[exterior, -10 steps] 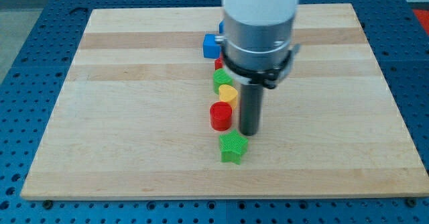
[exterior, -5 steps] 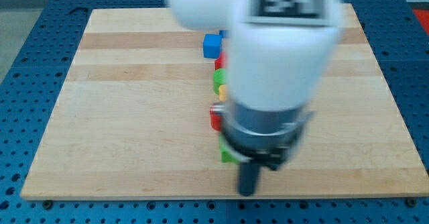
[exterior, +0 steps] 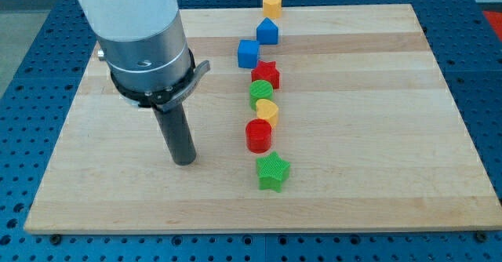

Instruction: Slide the blue cube to the right a bit

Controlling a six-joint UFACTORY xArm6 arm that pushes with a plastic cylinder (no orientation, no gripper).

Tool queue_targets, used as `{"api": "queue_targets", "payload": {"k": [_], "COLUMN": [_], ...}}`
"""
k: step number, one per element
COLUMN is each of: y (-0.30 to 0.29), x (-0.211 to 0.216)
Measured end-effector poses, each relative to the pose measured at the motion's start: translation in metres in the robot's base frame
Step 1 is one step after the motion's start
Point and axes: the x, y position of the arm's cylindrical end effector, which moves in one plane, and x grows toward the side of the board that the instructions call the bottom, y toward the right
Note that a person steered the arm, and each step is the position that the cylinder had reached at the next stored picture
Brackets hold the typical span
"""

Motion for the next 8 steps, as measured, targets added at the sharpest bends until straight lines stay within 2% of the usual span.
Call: {"api": "queue_targets", "payload": {"k": [3,6,8], "y": [0.001,0.030,0.079], "x": [-0.139,-0.187,-0.190]}}
